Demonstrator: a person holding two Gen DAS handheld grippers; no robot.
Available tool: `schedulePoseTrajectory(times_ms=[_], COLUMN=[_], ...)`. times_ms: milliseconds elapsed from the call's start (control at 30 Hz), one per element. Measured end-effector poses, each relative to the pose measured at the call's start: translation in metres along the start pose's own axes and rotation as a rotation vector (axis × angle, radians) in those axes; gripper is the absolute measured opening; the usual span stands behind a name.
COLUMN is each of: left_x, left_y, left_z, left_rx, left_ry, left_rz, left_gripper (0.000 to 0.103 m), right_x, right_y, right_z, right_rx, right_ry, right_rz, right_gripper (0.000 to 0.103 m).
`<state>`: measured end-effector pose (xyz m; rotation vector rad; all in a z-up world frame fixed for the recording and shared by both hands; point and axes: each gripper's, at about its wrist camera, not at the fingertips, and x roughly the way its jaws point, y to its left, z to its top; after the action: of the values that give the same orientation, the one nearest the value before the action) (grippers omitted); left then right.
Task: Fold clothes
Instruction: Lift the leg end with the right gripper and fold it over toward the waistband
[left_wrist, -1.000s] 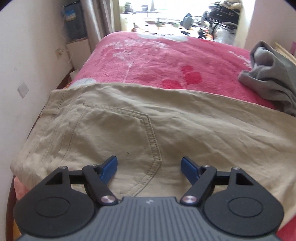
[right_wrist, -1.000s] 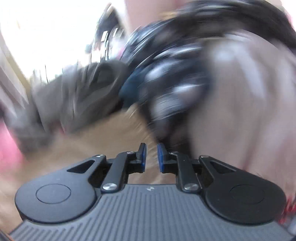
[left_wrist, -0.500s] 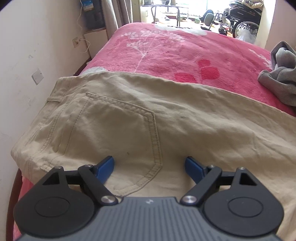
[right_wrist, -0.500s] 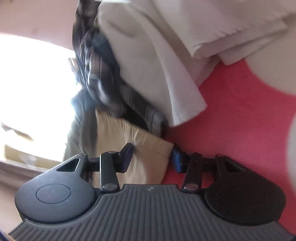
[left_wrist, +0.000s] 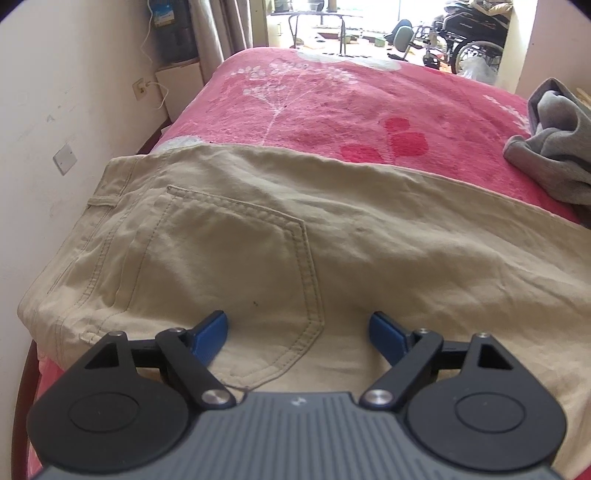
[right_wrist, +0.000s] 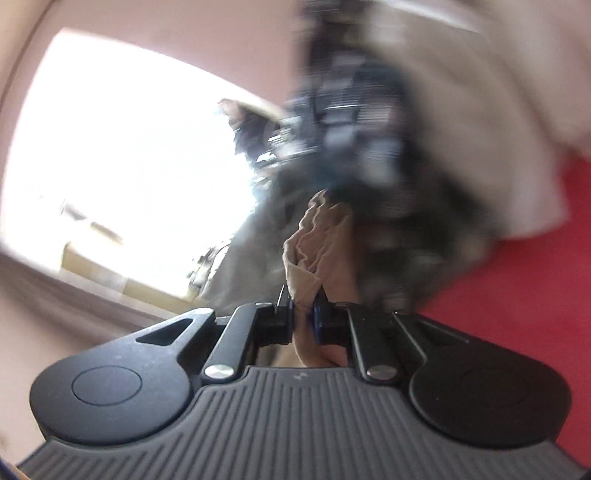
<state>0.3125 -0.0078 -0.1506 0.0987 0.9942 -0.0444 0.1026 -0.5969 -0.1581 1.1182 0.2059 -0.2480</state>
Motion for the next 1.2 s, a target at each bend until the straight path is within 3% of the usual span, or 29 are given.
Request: schedulePoseTrajectory(times_ms=[200,467,633,733,800,933,967,1200], left_x=[-0.004,-0.005,-0.016,-0.036,-0.046,-0.029,-0.025,-0.043], left_y=[0.005,0.016,0.029,0.055,0.075,0.114,0.122,0.177], left_z=[-0.006,-0.014,-0.015,-0.015,-0.017,-0.025,-0.026,-0.039], left_rx=[0.021,0.067,0.065,0.005,-0.024,-0.130,-0.149,-0.385], left_ry=[-0.031,-0.079,-0.102,-0.165,-0.206,-0.154,-0.148,-0.181], left_rz=[-0.043,-0.119,-0.181,-0.222,-0.203,-0.175,-0.176,-0.267], left_gripper=[0.085,0.085,0.080,0.079,0.080,0.080,0.075,0.077], right_x=[0.051,0.138,0.149,0.152,0.155,0.170,0.173,0.191], right_y=[0.095,0.182,0.223,0.243,0.256,0.287,0.293,0.324], right_z=[-0.029,-0.142,-0.200,-0.224,-0.240,-0.276,-0.285,-0.366], right_rx=[-0.122,-0.071,-0.015,-0.039,-0.058,-0.107,-0.123,-0.260], right_ry=[0.119,0.363,0.480,0.531,0.565,0.633,0.648,0.771], right_rz=[0.181,0.391,0.449,0.465,0.475,0.510,0.518,0.522], right_gripper=[0.008,0.008,0.008,0.008,0.008,0.008,0.008,0.008])
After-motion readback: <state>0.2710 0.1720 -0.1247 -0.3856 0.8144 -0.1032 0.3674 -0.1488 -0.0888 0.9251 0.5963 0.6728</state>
